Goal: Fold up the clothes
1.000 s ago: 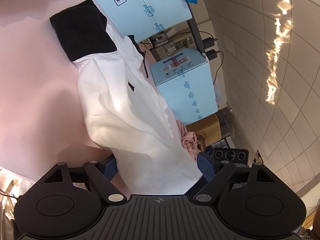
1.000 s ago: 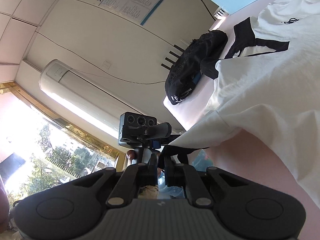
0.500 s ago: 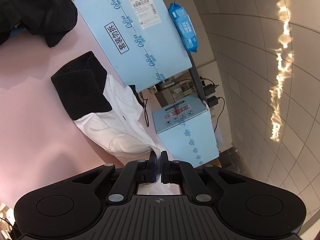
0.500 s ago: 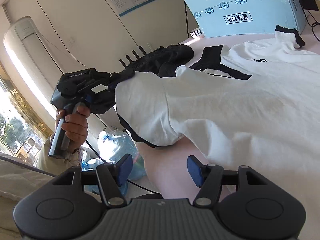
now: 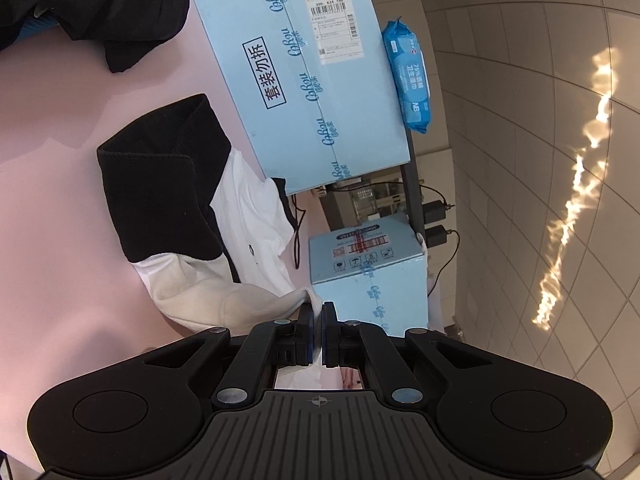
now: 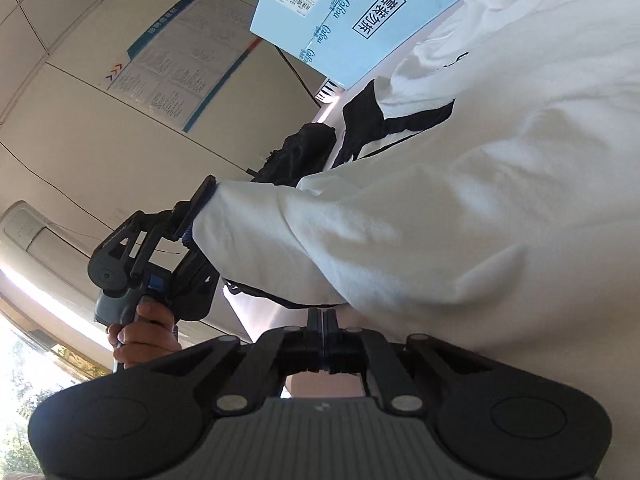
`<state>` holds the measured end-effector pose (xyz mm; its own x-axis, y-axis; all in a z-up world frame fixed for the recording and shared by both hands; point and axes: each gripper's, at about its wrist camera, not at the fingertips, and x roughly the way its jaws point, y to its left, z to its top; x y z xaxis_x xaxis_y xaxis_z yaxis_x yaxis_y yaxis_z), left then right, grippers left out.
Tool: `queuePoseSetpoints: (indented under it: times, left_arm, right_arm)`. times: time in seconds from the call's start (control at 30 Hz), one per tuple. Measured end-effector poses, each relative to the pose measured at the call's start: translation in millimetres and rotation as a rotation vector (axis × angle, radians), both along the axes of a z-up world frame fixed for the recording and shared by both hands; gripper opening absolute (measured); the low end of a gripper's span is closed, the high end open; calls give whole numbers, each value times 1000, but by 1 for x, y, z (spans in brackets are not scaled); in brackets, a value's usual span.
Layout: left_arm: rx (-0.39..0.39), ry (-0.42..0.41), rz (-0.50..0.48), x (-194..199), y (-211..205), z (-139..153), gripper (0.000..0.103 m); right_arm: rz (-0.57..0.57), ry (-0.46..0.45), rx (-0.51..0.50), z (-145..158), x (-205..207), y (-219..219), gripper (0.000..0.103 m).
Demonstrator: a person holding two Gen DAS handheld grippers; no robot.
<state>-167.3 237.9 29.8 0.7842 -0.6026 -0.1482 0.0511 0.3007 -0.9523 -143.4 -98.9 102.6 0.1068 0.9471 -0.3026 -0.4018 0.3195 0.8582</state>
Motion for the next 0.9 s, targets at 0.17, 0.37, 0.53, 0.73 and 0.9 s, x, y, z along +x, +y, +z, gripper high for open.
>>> queuePoseSetpoints:
  times: [0.17,0.37,0.53,0.73,0.9]
  left_arm:
    - [33,75,48,-13,9,-6,18]
    - [78,76,38,-35,30,-20,74]
    - [182,16,-138,-34,14,-18,80]
    - [232,-54,-213,-29,-8,-16,53]
    - [279,-67,-279,-40,-20,5,17]
  right_arm:
    - [5,-33,-99,6,-6,-6,5]
    - [-42,-57,-70,20,-6,14,61]
    - [-157,-39,-133,30,-7,37,69]
    - [-180,28,-155,7,9,45,5]
    - [-37,66,-181,15,12,35,5]
